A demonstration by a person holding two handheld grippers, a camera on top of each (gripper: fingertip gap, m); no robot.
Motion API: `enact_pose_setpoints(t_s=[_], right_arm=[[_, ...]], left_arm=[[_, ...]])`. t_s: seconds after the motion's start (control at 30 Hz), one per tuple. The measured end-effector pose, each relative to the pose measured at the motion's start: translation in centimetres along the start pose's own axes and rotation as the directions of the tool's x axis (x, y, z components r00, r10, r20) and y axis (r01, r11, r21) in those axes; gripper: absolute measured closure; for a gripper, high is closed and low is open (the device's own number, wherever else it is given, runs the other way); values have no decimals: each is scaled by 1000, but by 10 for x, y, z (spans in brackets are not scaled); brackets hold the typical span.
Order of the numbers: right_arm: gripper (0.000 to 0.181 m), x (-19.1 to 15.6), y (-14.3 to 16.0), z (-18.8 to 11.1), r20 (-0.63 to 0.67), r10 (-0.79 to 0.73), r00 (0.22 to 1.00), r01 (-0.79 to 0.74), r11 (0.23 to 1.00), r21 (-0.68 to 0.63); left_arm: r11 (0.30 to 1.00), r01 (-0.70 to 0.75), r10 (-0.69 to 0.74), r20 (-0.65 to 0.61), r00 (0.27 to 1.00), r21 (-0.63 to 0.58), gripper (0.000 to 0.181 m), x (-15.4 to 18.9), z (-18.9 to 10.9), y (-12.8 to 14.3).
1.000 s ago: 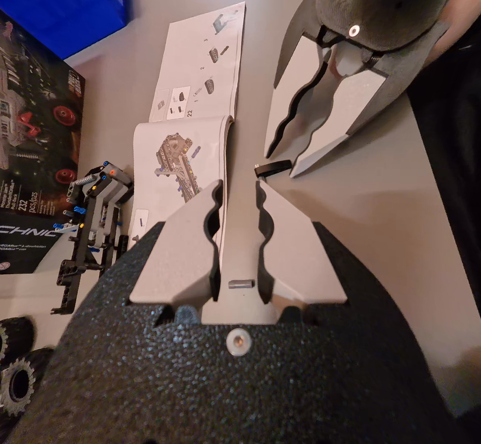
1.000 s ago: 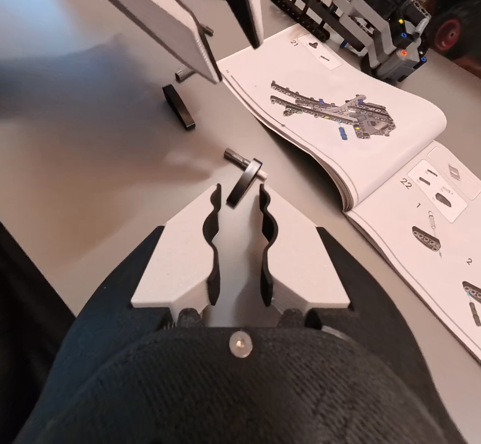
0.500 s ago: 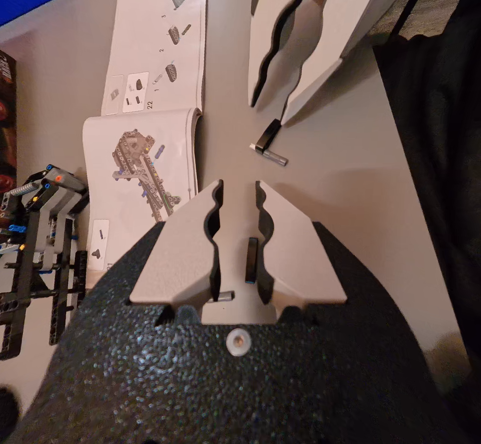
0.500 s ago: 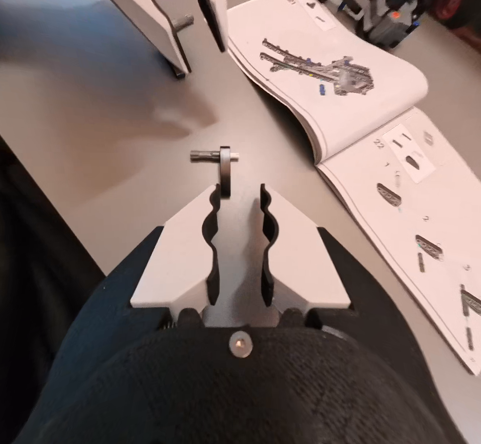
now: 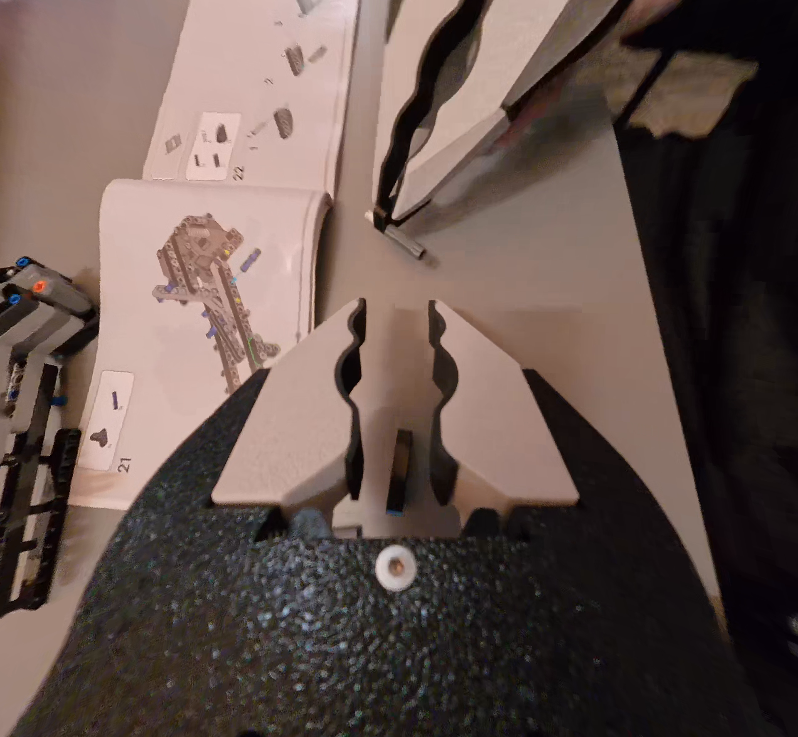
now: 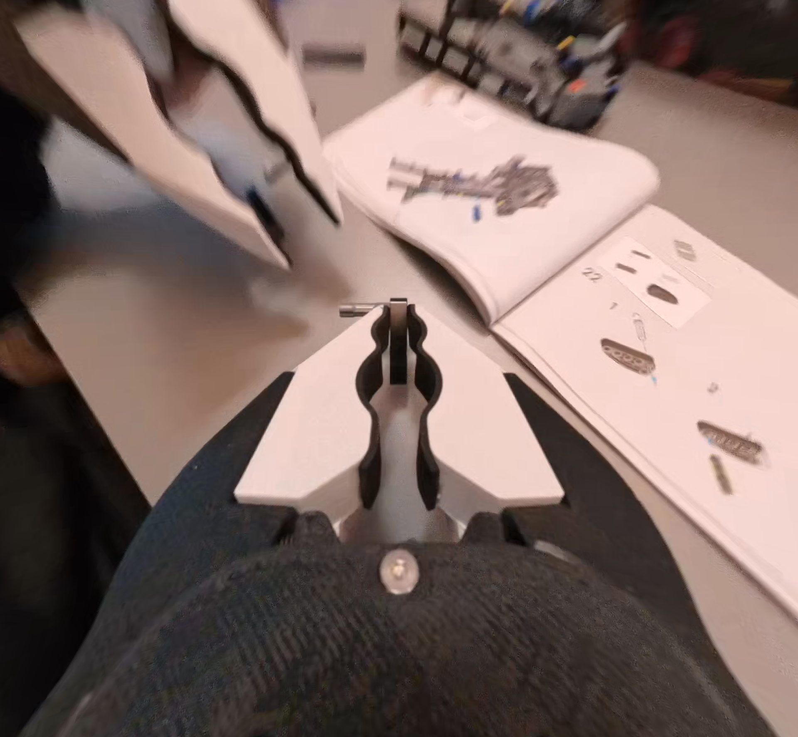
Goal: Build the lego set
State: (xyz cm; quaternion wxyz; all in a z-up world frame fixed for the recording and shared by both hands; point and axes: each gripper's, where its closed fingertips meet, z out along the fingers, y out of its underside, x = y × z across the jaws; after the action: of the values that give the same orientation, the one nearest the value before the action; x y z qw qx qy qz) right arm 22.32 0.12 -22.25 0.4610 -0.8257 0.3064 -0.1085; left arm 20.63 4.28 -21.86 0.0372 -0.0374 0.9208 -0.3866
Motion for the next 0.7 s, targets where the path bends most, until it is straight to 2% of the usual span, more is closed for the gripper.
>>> enact_pose_setpoints(t_s=[0.03,0.07,0.13,0.2,0.23,0.33,0.4,0.43,0.53,0.6,0.7], right_arm=[[175,5,-16,-10,25,132,991,-134,981,140],[176,8,-34,-23,98,263,960,-280,913,295],[176,23,-58,-50,261,470,843,-535,683,498],[176,38,-65,-69,350,546,761,-629,489,605],[176,44,-62,-72,351,579,736,-645,442,624],[176,38,-62,-74,345,571,745,-625,417,660],[176,28,-65,-75,397,556,730,-650,385,655],[176,26,-62,-73,393,573,720,-658,381,650],[177,25,-57,-75,328,573,751,-608,407,681],[176,25,-53,-74,315,559,767,-602,457,655],[176,20,-41,-69,328,525,786,-608,556,567]], left_arm=[[999,37,-38,13,999,39,153,-2,2,-10],[993,78,-79,19,997,88,151,-4,4,-23],[970,150,-157,23,987,190,146,-4,11,-51],[948,184,-213,88,973,260,145,-8,15,-73],[941,169,-212,122,970,293,145,-8,15,-82],[935,103,-184,217,959,340,146,-4,15,-100],[954,76,-156,266,951,290,143,-2,22,-96],[960,72,-149,277,949,270,150,-1,26,-95],[962,23,-111,314,943,273,169,-1,29,-96],[974,-11,-71,351,934,225,173,-5,32,-89],[986,1,-52,292,955,170,175,-2,37,-77]])
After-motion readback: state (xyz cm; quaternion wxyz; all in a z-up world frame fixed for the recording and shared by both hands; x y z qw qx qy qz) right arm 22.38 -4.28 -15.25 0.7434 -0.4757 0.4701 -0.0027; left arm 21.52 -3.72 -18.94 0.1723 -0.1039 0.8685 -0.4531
